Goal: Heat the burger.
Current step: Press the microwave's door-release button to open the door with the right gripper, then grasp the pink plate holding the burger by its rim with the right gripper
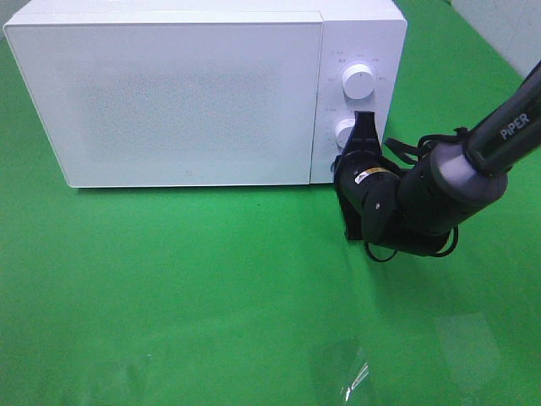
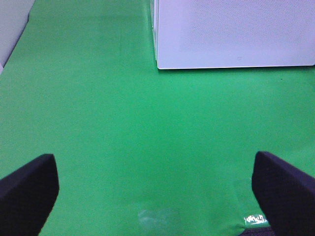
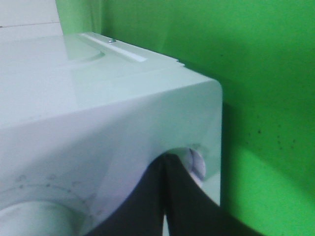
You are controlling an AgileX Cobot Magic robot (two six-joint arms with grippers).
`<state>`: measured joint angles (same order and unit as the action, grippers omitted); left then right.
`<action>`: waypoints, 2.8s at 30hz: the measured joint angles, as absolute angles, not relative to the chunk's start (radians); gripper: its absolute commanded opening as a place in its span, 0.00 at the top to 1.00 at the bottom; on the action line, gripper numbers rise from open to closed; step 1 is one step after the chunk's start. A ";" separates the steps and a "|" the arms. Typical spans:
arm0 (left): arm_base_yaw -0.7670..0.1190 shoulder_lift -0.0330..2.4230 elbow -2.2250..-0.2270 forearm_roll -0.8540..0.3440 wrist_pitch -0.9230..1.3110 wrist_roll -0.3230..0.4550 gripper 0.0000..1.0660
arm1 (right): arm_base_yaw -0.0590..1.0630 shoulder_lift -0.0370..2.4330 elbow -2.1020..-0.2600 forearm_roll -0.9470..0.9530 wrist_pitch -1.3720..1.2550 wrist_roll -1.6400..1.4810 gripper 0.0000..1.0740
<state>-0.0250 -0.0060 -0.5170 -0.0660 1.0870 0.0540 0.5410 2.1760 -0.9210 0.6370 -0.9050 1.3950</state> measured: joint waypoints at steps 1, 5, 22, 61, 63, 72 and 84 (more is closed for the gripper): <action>-0.025 -0.006 -0.517 -0.066 1.087 0.054 0.05 | 0.541 2.188 -0.939 0.654 -0.895 1.385 1.00; -0.025 -0.006 -0.517 -0.066 1.087 0.054 0.05 | 0.542 2.194 -0.956 0.680 -0.871 1.367 1.00; -0.025 -0.006 -0.517 -0.066 1.087 0.054 0.05 | 0.547 2.197 -0.959 0.693 -0.872 1.351 1.00; -0.025 -0.006 -0.517 -0.066 1.087 0.054 0.05 | 0.596 1.937 -0.743 0.605 -0.558 1.190 1.00; -0.025 -0.006 -0.517 -0.066 1.087 0.054 0.05 | 0.596 1.904 -0.743 0.605 -0.516 1.096 1.00; -0.025 -0.006 -0.517 -0.066 1.087 0.054 0.05 | 0.596 1.788 -0.743 0.585 -0.357 0.706 0.98; -0.025 -0.006 -0.517 -0.066 1.087 0.054 0.05 | 0.564 1.673 -0.840 0.251 0.071 0.557 0.97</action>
<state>-0.0250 -0.0060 -0.5170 -0.0660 1.0870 0.0540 0.5640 1.6730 -0.8400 0.2510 0.0710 0.5570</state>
